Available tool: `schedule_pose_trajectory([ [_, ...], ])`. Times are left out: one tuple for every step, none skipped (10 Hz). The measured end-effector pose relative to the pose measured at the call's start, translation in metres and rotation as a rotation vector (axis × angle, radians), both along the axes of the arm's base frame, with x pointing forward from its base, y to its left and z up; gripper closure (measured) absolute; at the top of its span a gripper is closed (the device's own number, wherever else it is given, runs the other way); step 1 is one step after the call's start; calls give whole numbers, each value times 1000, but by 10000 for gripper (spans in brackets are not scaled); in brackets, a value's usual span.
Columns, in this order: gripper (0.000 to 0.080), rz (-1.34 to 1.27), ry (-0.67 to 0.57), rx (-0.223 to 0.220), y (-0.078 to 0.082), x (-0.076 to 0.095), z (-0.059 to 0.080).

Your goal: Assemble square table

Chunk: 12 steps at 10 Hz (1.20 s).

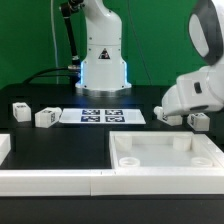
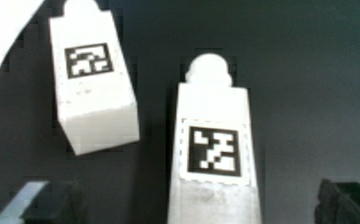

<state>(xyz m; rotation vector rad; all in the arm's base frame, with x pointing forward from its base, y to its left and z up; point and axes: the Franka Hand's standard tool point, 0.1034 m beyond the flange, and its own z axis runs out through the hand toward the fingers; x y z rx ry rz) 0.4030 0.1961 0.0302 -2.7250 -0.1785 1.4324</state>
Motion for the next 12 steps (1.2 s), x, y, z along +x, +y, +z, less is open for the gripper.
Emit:
schedule_pose_trajectory([
  [150,-2,9,1,1,1,-4],
  [150,-6,20,-15,3,-5,-8],
  [150,-4,35,-30,7,-11,-14],
  [150,3,40,-28,9,-14,-17],
  [150,2,38,-28,8,-13,-17],
  [150,2,38,-28,8,-13,-17],
  [285,2,39,-28,8,-13,-17],
  [285,2,39,-28,8,-13,-17],
  [479,2,39,-28,8,-13,-17],
  [511,3,39,-28,8,-13,-17],
  [511,3,39,-28,8,-13,-17],
  [511,3,39,-28,8,-13,-17],
])
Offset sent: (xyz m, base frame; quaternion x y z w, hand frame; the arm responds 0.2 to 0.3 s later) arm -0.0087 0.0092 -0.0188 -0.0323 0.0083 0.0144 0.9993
